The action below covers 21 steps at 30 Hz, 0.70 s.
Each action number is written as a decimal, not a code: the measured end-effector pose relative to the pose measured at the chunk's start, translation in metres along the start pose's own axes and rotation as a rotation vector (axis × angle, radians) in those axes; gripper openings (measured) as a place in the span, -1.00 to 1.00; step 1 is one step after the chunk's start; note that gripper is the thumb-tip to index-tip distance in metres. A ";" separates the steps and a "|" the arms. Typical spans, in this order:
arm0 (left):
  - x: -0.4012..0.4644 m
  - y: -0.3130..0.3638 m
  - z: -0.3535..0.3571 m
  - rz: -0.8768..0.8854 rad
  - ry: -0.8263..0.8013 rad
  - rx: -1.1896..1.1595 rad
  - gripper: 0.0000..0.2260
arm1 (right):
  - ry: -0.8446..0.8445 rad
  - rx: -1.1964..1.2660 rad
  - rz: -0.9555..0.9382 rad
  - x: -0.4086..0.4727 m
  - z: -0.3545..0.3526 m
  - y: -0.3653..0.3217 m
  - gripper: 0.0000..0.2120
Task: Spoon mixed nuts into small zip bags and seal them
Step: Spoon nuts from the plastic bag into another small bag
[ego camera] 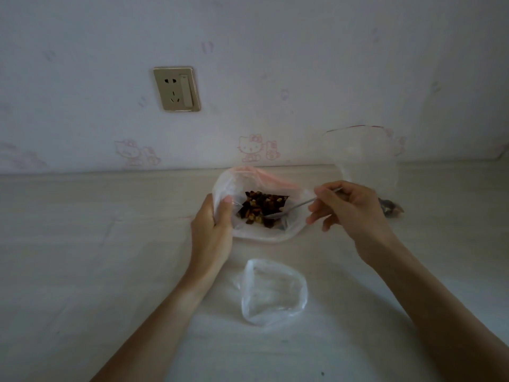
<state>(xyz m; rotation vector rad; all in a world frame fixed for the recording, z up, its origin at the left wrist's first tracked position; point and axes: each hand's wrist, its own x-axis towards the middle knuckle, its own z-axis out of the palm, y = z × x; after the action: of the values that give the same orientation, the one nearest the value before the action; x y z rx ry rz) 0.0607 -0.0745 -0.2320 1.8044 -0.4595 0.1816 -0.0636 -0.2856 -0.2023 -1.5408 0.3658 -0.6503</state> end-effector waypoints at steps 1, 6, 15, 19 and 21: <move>0.000 0.001 0.000 0.002 -0.004 -0.005 -0.80 | -0.009 0.027 -0.004 -0.001 -0.001 -0.003 -0.87; 0.002 0.001 0.000 0.011 -0.018 -0.045 -0.87 | -0.002 -0.032 -0.142 -0.004 -0.001 -0.009 -0.74; 0.003 -0.002 0.001 0.000 -0.054 -0.036 -0.74 | -0.037 -0.362 -0.338 -0.018 0.030 0.006 -0.75; 0.002 0.001 0.001 0.008 -0.082 -0.034 -0.73 | -0.017 -0.374 -0.296 -0.021 0.038 0.014 -0.79; 0.002 0.002 0.001 0.016 -0.081 -0.035 -0.79 | -0.002 -0.342 -0.248 -0.020 0.038 0.017 -0.80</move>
<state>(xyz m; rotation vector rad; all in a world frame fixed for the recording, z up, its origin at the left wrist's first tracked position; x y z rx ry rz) 0.0610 -0.0764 -0.2296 1.7788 -0.5318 0.1110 -0.0537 -0.2448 -0.2216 -1.9329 0.2966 -0.8092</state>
